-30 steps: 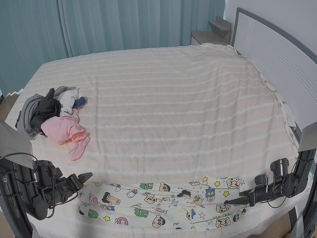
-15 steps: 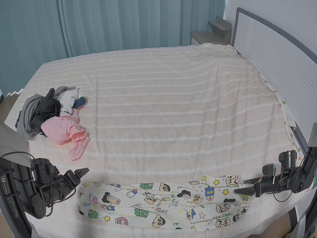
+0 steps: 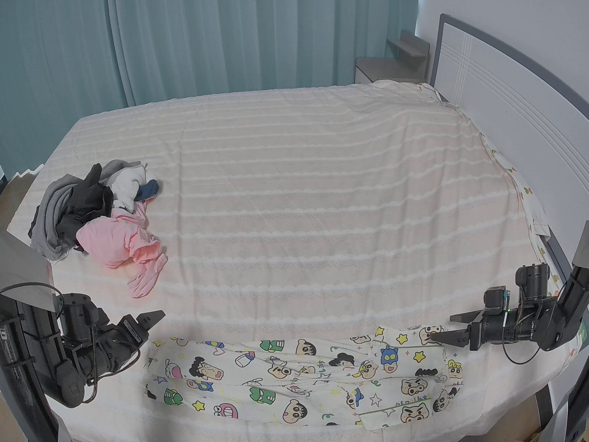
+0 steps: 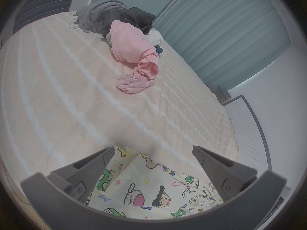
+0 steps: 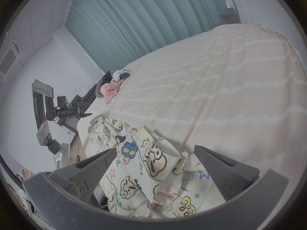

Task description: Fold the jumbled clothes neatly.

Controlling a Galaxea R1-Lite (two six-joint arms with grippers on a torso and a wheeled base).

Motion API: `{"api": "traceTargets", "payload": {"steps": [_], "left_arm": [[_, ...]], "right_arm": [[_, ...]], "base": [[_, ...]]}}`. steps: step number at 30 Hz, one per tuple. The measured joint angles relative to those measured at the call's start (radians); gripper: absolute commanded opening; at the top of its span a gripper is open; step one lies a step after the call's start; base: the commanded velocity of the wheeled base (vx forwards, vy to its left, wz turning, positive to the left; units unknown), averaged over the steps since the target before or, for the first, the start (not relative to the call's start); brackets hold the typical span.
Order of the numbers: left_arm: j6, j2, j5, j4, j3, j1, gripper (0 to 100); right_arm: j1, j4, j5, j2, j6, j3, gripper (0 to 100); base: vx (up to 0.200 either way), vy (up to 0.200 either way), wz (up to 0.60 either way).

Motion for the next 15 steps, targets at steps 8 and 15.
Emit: {"api": "traceTargets", "payload": {"steps": [8, 15], "left_arm": [[0.000, 0.000, 0.001, 0.000, 0.004, -0.013, 100], [0.000, 0.000, 0.000, 0.000, 0.006, -0.016, 100]], "right_arm": [[0.056, -0.004, -0.024, 0.060, 0.000, -0.024, 0], [0.068, -0.013, -0.057, 0.083, 0.006, -0.041, 0]], "base": [[0.000, 0.000, 0.00], [0.000, 0.000, 0.00]]}}
